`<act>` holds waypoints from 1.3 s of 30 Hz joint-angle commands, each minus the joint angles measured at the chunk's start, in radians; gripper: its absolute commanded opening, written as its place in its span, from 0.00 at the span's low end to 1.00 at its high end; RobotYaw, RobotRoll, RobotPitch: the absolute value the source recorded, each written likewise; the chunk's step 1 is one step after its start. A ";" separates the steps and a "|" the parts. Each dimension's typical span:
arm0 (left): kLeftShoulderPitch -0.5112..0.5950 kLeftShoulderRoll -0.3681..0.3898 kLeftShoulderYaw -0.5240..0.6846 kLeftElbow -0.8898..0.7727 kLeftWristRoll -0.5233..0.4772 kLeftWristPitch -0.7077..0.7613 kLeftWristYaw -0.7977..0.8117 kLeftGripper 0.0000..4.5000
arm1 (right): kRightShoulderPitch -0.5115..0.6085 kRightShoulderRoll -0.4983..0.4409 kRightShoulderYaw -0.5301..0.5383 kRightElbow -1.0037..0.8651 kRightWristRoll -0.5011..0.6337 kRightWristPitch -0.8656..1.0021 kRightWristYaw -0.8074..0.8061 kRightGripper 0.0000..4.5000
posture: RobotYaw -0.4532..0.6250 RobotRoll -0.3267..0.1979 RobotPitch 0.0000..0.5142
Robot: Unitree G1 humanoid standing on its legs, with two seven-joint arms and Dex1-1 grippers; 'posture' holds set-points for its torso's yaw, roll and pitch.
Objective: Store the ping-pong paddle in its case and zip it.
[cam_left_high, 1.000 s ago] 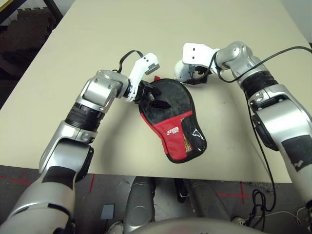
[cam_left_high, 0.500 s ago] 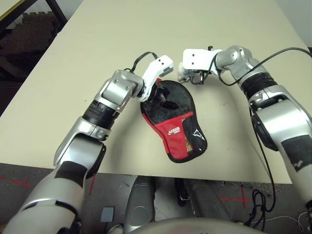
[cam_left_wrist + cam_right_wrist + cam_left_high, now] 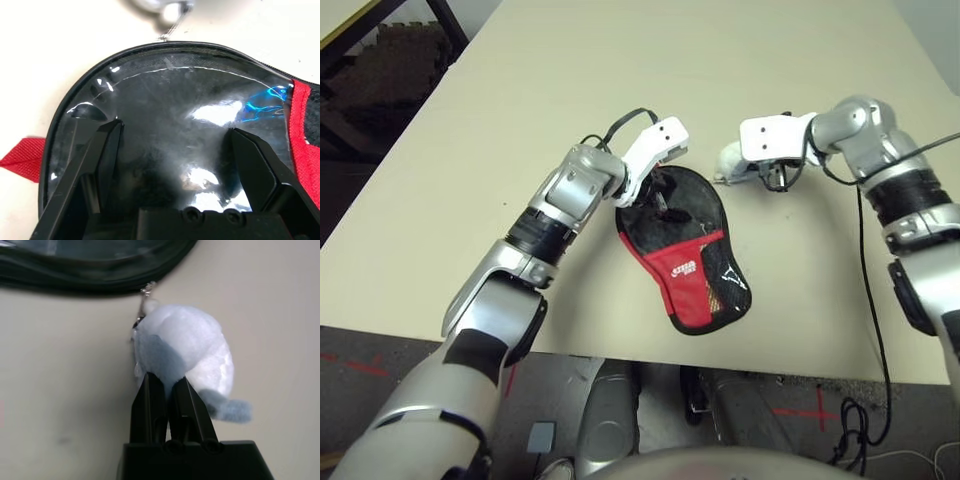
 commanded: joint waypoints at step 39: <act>0.042 0.135 0.216 -0.199 -0.143 0.177 -0.085 1.00 | 0.226 -0.387 -0.462 -0.614 0.831 1.302 -0.042 0.76 | 0.23 0.62 0.44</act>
